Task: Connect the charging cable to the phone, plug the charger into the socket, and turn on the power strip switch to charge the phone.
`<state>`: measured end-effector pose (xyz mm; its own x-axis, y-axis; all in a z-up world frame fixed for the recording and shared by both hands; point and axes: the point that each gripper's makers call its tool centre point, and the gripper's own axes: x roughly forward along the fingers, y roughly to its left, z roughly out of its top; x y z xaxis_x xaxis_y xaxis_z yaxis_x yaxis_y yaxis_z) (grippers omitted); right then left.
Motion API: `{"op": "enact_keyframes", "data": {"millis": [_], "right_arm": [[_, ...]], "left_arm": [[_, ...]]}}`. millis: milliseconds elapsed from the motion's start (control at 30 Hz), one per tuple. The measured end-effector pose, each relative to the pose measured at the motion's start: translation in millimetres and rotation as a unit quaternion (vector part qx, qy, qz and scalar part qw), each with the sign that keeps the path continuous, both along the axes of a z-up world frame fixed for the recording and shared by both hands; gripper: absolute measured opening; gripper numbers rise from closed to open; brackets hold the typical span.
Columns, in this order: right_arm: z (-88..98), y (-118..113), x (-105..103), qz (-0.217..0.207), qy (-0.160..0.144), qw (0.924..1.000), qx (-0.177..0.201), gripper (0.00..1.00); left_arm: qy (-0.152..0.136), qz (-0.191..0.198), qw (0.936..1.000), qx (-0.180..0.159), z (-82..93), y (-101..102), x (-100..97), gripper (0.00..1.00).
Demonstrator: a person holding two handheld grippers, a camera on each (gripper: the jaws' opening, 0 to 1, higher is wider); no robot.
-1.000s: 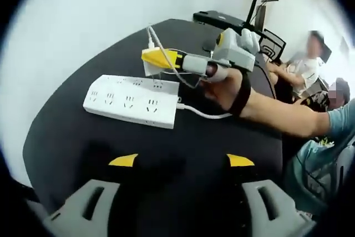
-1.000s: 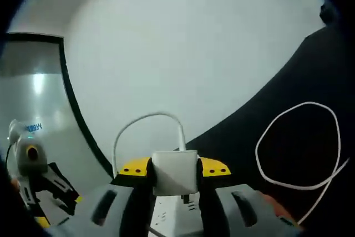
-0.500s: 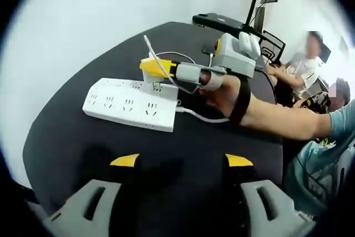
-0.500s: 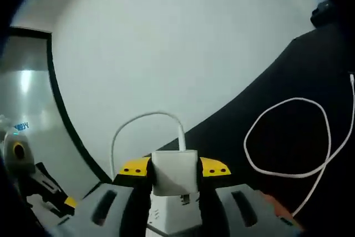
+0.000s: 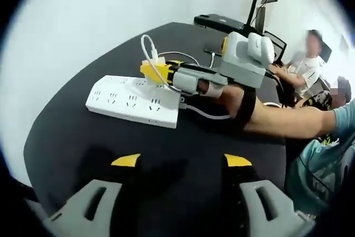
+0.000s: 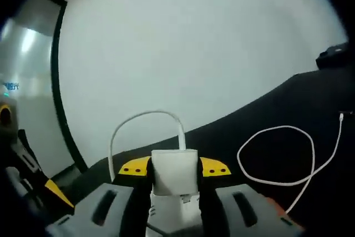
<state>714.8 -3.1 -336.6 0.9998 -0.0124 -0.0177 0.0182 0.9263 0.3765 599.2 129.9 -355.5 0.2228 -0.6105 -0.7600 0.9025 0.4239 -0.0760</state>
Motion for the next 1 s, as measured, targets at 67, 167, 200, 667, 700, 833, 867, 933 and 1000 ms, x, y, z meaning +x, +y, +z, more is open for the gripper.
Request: {"op": "enact_keyframes", "data": {"millis": [67, 167, 200, 667, 700, 833, 867, 933, 1000], "right_arm": [[-0.1, 2, -4, 0.012, 0.009, 0.9998, -0.010, 0.30], [0.1, 3, -9, 0.029, 0.021, 0.9993, -0.014, 0.30], [-0.9, 3, -12, 0.034, 0.025, 0.9991, 0.004, 0.30], [-8.9, 8, -8, 0.069, 0.043, 0.9953, -0.052, 0.29], [-8.6, 9, -7, 0.073, 0.044, 0.9950, -0.053, 0.30], [-6.8, 7, -10, 0.089, 0.048, 0.9941, -0.038, 0.32], [-4.7, 6, -10, 0.090, 0.043, 0.9946, -0.030, 0.34], [1.4, 4, -10, 0.098, 0.032, 0.9942, -0.031, 0.37], [6.2, 1, -7, 0.103, 0.027, 0.9937, -0.034, 0.38]], "left_arm": [[-0.002, 0.000, 1.0000, 0.000, 0.7, 0, -1.2, 0.53], [-0.007, -0.001, 1.0000, 0.000, 1.1, -2, -7.5, 0.52], [-0.007, -0.001, 1.0000, 0.000, 1.1, -3, -7.5, 0.52], [-0.011, 0.006, 0.9999, 0.001, 3.8, -4, -3.6, 0.51], [-0.010, 0.007, 0.9999, 0.000, 3.9, -5, -3.8, 0.51], [-0.010, 0.010, 0.9999, 0.007, 3.1, -3, -0.4, 0.50], [-0.009, 0.010, 0.9999, 0.008, 3.0, -3, -0.5, 0.50], [-0.009, 0.010, 0.9999, 0.009, 3.6, -3, 1.7, 0.50], [-0.010, 0.010, 0.9999, 0.009, 4.4, -4, 2.7, 0.50]]}}
